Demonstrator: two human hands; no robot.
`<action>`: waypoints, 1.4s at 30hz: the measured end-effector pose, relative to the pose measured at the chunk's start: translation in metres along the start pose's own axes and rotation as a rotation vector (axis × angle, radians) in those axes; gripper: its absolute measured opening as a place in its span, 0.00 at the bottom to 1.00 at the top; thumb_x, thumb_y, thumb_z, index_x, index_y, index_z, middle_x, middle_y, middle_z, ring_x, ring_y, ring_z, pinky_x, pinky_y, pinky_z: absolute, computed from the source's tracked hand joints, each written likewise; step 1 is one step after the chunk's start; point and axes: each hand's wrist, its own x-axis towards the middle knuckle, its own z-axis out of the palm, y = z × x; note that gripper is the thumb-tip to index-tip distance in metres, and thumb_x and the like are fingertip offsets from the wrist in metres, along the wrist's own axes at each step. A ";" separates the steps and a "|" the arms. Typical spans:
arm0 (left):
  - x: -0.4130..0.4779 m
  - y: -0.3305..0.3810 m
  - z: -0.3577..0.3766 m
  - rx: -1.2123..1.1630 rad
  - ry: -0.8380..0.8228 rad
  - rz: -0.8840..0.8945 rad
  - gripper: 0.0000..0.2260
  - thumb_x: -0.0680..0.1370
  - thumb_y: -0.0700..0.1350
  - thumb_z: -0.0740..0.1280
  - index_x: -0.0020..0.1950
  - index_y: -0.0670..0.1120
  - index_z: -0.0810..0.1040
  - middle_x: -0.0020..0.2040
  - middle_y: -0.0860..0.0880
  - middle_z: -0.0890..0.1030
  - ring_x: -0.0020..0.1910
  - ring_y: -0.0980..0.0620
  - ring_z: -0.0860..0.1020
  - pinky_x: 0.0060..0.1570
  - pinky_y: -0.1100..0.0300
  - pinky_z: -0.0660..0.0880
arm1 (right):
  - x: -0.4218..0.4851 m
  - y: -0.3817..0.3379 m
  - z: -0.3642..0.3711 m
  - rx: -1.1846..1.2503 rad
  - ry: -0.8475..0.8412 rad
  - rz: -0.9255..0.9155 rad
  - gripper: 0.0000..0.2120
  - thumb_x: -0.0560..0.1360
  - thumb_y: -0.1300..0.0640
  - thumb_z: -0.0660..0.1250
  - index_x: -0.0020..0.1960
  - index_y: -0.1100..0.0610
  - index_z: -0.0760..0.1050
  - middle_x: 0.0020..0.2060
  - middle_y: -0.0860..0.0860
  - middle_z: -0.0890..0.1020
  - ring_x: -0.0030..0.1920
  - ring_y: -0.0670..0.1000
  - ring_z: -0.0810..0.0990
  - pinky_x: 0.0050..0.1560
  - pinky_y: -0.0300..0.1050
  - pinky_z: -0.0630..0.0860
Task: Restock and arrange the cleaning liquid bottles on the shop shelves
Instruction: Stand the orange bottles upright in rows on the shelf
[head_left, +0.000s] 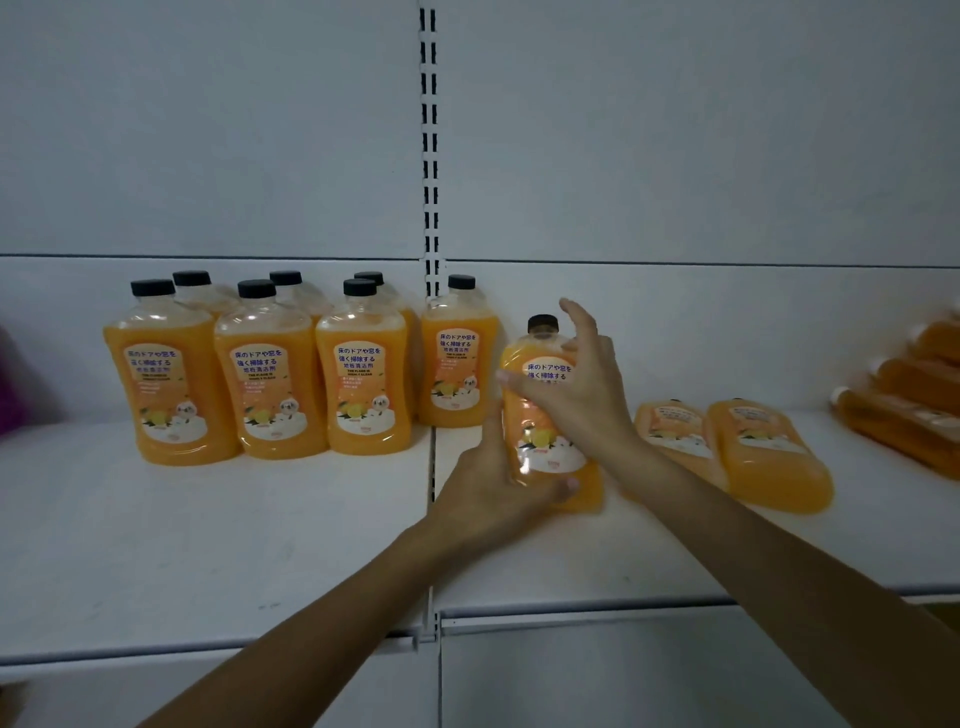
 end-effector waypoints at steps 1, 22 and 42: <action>-0.001 -0.002 0.001 0.005 0.007 0.022 0.43 0.71 0.51 0.73 0.75 0.56 0.46 0.55 0.63 0.71 0.47 0.68 0.74 0.39 0.82 0.68 | -0.002 -0.002 -0.003 -0.005 -0.019 -0.012 0.43 0.66 0.45 0.76 0.73 0.43 0.56 0.63 0.53 0.66 0.63 0.51 0.69 0.56 0.42 0.71; -0.036 -0.027 -0.045 0.899 0.004 -0.061 0.19 0.79 0.58 0.56 0.63 0.47 0.70 0.61 0.48 0.72 0.58 0.51 0.69 0.59 0.57 0.67 | 0.012 -0.025 0.007 -0.119 -0.280 -0.355 0.42 0.66 0.60 0.76 0.73 0.46 0.59 0.66 0.48 0.71 0.62 0.49 0.72 0.60 0.49 0.75; -0.034 -0.015 -0.040 0.925 0.035 -0.034 0.19 0.79 0.56 0.58 0.66 0.49 0.69 0.66 0.51 0.71 0.63 0.53 0.69 0.63 0.58 0.67 | 0.043 -0.005 0.034 -0.157 -0.338 -0.310 0.45 0.71 0.57 0.72 0.76 0.39 0.47 0.73 0.49 0.64 0.69 0.54 0.65 0.65 0.58 0.70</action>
